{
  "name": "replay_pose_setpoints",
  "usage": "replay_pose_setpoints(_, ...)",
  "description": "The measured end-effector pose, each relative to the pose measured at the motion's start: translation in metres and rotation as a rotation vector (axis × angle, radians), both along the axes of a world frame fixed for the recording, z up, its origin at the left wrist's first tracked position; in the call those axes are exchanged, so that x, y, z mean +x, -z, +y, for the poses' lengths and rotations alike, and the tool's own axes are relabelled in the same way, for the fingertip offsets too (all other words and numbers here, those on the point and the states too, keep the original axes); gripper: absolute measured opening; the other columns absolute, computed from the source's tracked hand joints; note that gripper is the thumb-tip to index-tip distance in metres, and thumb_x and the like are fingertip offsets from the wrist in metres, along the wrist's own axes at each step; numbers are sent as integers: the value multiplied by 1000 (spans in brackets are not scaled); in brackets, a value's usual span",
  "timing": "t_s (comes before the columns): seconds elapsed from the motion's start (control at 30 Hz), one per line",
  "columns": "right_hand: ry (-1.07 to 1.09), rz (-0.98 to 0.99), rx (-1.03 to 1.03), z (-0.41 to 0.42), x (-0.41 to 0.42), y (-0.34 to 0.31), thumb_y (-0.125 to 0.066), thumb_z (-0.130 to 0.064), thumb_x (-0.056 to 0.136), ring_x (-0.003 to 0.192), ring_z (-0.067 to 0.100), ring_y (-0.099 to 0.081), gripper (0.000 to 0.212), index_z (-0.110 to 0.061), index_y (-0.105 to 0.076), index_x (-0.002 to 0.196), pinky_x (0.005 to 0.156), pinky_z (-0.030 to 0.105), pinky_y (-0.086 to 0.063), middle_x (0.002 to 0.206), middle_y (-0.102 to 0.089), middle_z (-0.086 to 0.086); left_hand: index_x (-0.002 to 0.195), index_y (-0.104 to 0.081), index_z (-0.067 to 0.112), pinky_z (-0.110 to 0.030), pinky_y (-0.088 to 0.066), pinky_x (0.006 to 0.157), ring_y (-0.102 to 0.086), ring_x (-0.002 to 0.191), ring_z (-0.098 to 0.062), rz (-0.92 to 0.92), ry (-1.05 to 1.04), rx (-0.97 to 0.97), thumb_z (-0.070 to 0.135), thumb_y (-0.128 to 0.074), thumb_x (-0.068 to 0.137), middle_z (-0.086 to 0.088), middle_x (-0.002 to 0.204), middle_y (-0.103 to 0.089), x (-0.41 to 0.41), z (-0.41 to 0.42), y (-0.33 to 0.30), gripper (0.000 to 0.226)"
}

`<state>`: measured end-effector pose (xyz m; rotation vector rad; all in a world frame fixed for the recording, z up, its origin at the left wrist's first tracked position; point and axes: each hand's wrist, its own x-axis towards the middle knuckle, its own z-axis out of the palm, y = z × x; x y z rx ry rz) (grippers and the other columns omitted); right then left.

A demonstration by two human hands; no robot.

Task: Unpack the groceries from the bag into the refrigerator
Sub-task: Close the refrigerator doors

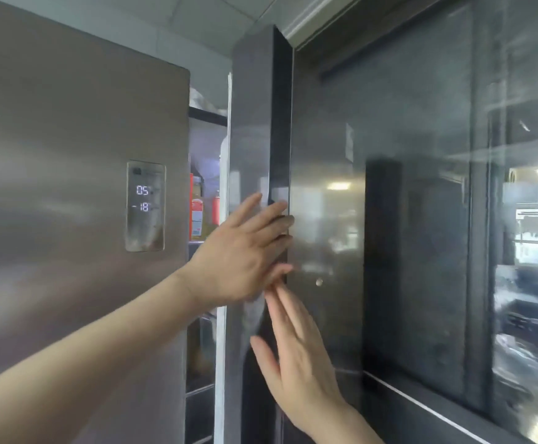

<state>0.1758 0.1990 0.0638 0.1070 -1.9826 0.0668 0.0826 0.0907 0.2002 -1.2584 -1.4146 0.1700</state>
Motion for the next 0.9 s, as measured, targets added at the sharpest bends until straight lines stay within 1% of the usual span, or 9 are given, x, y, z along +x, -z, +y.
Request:
replay_pose_setpoints(0.13,18,-105,55,-8,-62,-1,-42,-42,94,142,16,-26,62,-14,-28,148,107,43,-38,155,-26,2,121,-64,17,-54,-18,114,-39,137,-26,-63,-157,21,46,-39,95,-4,139,-53,-44,-25,1,46)
replay_pose_setpoints(0.23,88,-187,78,-18,-104,-7,-41,-46,92,138,16,-34,61,-15,-37,144,103,43,-42,151,-35,2,118,-66,19,-53,-18,113,-45,132,-26,-112,-251,28,46,-41,92,-4,137,-55,-75,-35,2,45)
replay_pose_setpoints(0.37,104,-242,56,-26,-142,-12,-44,-52,81,127,16,-47,64,-16,-51,134,91,43,-52,142,-48,0,119,-66,24,-50,-21,110,-50,128,-23,-142,-332,20,49,-40,87,0,136,-56,-107,-42,3,48)
replay_pose_setpoints(0.53,126,-230,48,-27,-158,-5,-44,-56,77,130,18,-43,71,-16,-48,136,89,43,-53,145,-43,1,129,-58,29,-48,-22,109,-43,134,-21,-81,-323,30,51,-36,88,3,144,-48,-131,-43,8,52)
replay_pose_setpoints(0.6,135,-209,54,-26,-160,-3,-45,-59,79,133,19,-42,74,-15,-45,138,92,43,-51,147,-40,1,131,-56,29,-49,-23,110,-40,136,-22,-67,-306,52,50,-36,89,2,146,-46,-133,-42,10,51)
replay_pose_setpoints(0.7,166,-196,83,-27,-156,-6,-41,-63,83,136,18,-37,77,-14,-38,143,102,47,-42,150,-36,1,132,-55,29,-52,-29,111,-39,137,-22,-61,-335,32,49,-33,91,2,146,-45,-133,-40,11,51)
replay_pose_setpoints(0.77,188,-211,101,-28,-152,-9,-39,-64,85,138,19,-33,78,-14,-34,145,106,51,-35,151,-33,2,132,-55,28,-54,-25,112,-39,137,-23,-56,-384,20,49,-30,91,2,146,-45,-128,-40,9,52)
replay_pose_setpoints(0.8,196,-228,106,-29,-148,-10,-40,-64,85,138,19,-32,78,-14,-33,145,107,53,-34,151,-32,2,134,-53,28,-54,-20,113,-37,138,-23,-59,-421,5,50,-29,92,1,148,-43,-124,-40,9,53)
replay_pose_setpoints(0.9,204,-267,97,-36,-136,-20,-44,-62,87,138,18,-31,75,-17,-31,145,109,56,-30,150,-30,-1,148,-29,26,-52,3,115,-15,146,-25,-64,-565,-61,55,-25,97,0,158,-19,-108,-36,8,59)
